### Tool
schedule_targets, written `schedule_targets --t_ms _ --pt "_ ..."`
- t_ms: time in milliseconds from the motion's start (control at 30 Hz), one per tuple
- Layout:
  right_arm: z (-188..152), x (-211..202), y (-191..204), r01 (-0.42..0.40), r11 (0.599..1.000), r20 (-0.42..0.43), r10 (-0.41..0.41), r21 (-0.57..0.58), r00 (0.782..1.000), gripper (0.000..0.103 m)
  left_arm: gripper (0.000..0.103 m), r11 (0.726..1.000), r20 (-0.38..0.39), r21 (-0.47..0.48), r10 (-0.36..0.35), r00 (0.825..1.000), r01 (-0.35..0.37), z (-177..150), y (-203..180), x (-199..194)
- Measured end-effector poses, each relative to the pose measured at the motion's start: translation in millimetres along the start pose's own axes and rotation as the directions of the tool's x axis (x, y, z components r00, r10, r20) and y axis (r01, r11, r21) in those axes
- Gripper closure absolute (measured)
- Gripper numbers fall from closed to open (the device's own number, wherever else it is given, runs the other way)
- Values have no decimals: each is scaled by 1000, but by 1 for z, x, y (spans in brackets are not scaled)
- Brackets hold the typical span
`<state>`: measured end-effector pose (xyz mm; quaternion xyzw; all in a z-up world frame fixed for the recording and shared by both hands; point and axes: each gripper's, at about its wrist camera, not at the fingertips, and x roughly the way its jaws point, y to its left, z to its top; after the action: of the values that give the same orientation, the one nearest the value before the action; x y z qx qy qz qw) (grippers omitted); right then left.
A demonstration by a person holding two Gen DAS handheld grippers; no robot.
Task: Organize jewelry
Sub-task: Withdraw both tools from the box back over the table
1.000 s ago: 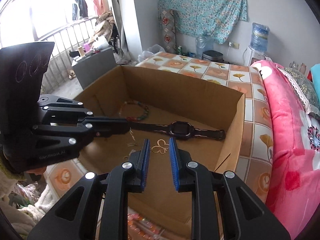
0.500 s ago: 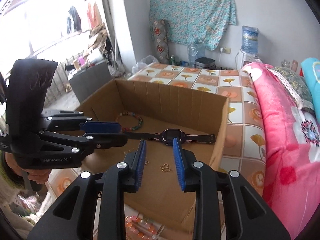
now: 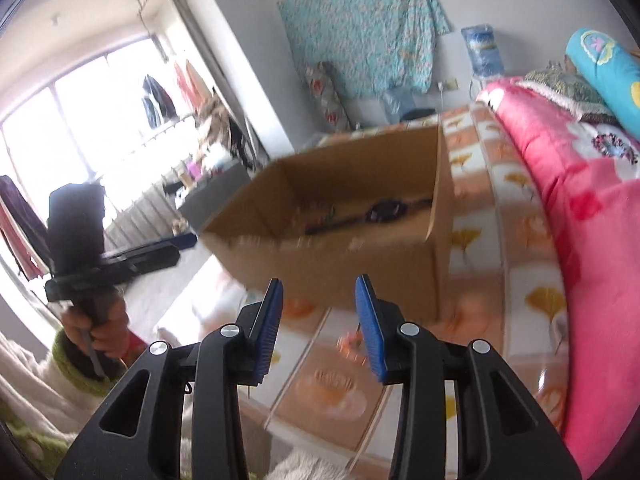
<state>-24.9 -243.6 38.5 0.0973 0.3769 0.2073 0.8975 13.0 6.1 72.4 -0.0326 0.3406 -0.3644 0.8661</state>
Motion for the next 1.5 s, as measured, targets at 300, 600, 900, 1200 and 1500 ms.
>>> schedule_targets --t_ms 300,600,900,1200,1500 --pt "-26 76 21 180 965 -188 -216 -190 958 66 26 991 -162 23 132 978 -130 -54 -10 40" --pt "-37 99 33 302 867 -209 -405 -396 890 93 26 980 -193 -37 184 964 -195 -70 11 44" --pt "-15 49 17 224 968 -136 -238 -110 962 93 26 974 -177 -83 194 965 -211 -75 23 36" --pt "-3 64 49 -163 978 -115 178 130 977 93 26 966 -156 -104 220 963 -238 -79 29 30" --pt "-28 130 59 -134 963 -234 189 232 954 93 26 957 -157 -116 247 956 -266 -87 38 20"
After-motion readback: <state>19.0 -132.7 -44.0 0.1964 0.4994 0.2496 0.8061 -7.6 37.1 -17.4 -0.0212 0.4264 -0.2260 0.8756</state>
